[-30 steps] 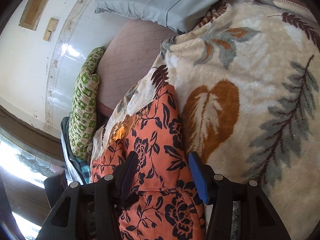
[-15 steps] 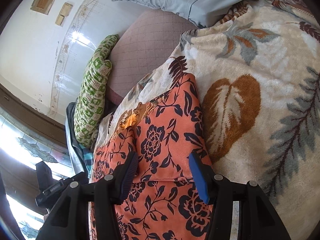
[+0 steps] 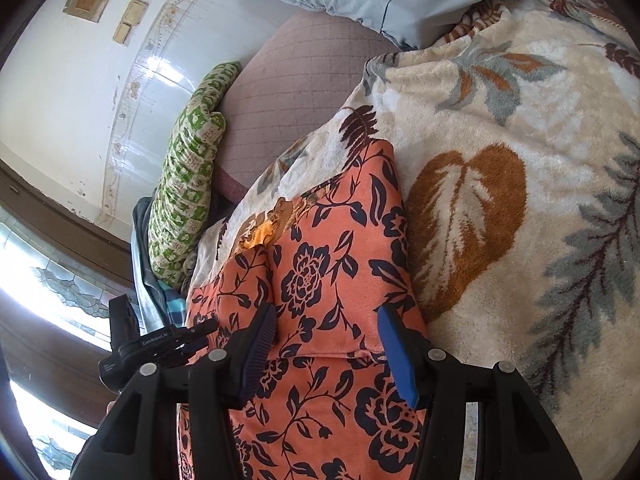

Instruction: Fold small clothes

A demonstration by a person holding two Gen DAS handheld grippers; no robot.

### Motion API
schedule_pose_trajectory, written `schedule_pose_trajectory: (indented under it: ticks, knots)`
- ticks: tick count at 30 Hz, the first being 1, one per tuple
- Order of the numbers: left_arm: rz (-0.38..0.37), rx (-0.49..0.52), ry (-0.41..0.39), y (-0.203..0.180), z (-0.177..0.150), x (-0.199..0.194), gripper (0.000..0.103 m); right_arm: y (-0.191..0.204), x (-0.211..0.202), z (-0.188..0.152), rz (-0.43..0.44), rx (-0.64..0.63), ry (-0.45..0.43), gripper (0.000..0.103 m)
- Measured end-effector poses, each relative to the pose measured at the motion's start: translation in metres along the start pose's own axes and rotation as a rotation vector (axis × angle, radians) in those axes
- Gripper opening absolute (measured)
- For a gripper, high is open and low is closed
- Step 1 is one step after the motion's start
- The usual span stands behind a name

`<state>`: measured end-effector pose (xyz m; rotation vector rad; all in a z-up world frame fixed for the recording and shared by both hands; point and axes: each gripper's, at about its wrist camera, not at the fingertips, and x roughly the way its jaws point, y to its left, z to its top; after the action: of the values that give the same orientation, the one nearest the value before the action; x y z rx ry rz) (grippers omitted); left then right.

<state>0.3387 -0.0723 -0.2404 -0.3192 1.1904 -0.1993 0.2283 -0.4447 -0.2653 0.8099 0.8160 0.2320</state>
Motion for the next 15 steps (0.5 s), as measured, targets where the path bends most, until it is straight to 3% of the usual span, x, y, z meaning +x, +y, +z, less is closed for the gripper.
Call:
schedule_pose_trajectory:
  ticks: [8, 12, 13, 14, 15]
  knots:
    - [-0.081, 0.102, -0.017, -0.069, 0.020, -0.015, 0.009, -0.009, -0.013, 0.004, 0.011, 0.038, -0.035, 0.057]
    - [-0.181, 0.149, -0.035, -0.102, 0.026, -0.036, 0.010, -0.010, -0.019, 0.006, 0.007, 0.017, -0.045, 0.057]
    - [-0.164, 0.171, -0.042, -0.106, 0.026, -0.043, 0.013, -0.010, -0.019, 0.007, 0.020, 0.019, -0.038, 0.057]
    - [-0.143, 0.172, -0.045, -0.104, 0.025, -0.048, 0.030, -0.009, -0.017, 0.007, 0.045, 0.027, -0.024, 0.057]
    - [-0.132, 0.148, -0.047, -0.097, 0.023, -0.053, 0.054, -0.008, -0.014, 0.006, 0.078, 0.037, -0.007, 0.057]
